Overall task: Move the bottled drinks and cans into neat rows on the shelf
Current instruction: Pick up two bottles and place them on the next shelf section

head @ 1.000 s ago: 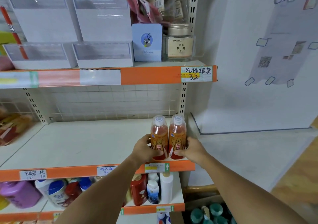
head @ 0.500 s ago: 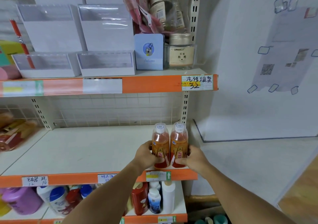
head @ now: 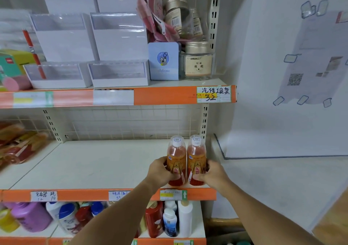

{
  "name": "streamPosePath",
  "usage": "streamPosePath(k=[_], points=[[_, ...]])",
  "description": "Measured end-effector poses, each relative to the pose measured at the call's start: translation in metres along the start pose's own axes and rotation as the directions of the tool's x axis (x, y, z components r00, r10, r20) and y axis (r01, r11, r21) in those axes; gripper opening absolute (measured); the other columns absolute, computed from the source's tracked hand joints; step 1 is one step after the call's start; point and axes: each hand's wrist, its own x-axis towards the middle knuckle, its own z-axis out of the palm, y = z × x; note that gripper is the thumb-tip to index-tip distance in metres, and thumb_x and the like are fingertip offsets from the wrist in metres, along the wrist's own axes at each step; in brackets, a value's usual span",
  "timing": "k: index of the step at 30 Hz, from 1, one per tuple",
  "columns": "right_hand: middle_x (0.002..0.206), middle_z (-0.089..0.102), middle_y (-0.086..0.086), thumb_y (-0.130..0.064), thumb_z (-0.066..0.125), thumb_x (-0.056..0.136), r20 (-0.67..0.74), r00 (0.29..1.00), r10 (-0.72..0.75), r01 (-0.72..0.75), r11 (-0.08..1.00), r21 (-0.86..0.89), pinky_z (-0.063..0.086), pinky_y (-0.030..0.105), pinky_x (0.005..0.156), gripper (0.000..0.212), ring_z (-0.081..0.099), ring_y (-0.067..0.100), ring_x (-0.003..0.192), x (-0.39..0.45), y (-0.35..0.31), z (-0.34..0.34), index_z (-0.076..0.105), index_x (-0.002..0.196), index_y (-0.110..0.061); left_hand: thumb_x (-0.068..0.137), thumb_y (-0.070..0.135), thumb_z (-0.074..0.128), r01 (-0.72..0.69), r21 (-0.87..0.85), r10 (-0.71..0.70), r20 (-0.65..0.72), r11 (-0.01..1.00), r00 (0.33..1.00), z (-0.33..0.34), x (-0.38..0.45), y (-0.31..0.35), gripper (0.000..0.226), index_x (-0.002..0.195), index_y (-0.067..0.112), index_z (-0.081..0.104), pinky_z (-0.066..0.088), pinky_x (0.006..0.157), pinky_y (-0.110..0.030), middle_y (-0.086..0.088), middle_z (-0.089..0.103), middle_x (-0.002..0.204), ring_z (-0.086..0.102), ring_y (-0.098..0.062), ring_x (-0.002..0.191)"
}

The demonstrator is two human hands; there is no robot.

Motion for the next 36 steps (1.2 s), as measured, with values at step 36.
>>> streamPosePath(k=[36], points=[[0.079,0.074,-0.016,-0.011,0.091,0.064,0.405,0.823,-0.399,0.384,0.915,0.123,0.049,0.008,0.057,0.039,0.069,-0.006,0.071,-0.058,-0.253,0.294,0.068,0.089,-0.03,0.069,0.0,0.086,0.062,-0.19,-0.147,-0.472,0.98,0.869,-0.346,-0.168,-0.128,0.036,0.099,0.015,0.071,0.063,0.076,-0.029,0.004,0.079,0.088,0.076,-0.01,0.082]])
